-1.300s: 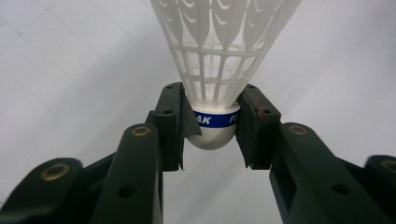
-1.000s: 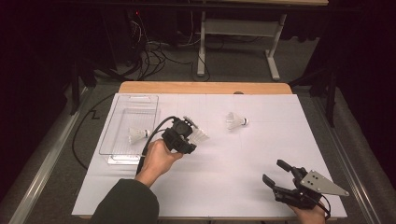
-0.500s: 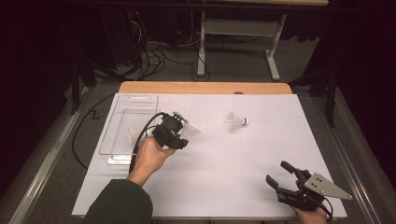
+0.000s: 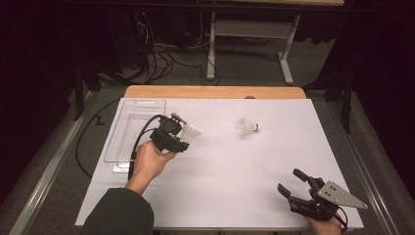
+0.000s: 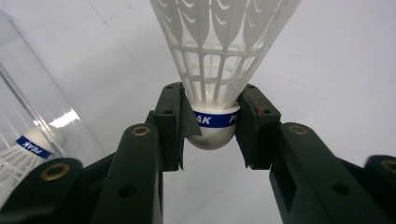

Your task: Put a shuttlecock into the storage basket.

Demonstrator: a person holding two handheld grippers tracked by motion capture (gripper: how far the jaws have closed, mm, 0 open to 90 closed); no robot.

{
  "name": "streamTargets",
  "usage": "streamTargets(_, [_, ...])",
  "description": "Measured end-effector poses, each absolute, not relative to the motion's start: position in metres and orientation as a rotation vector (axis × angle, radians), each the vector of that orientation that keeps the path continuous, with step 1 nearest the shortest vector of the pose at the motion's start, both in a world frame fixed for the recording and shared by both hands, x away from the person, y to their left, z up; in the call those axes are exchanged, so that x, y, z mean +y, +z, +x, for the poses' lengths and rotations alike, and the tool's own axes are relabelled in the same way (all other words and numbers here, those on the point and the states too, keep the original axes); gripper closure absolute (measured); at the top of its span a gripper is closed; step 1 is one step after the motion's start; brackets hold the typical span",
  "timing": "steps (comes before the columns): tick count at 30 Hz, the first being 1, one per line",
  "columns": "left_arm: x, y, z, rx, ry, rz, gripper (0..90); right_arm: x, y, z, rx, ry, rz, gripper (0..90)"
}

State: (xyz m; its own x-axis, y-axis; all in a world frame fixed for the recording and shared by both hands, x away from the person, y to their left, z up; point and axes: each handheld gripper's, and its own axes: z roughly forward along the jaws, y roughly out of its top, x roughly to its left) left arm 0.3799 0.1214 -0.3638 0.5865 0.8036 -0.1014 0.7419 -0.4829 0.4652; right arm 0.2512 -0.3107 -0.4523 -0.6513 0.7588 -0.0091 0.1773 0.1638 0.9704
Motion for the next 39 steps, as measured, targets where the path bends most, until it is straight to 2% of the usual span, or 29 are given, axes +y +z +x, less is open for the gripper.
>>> streamTargets(32, [0.166, -0.355, 0.383, 1.388, 0.242, 2.282, 65.0, -0.307, -0.452, 0.252, 1.957, 1.499, 0.859, 25.4])
streamTargets(39, [0.182, -0.354, 0.383, 1.466, 0.231, 2.264, 65.1, -0.308, -0.452, 0.252, 1.952, 1.503, 0.868, 25.4])
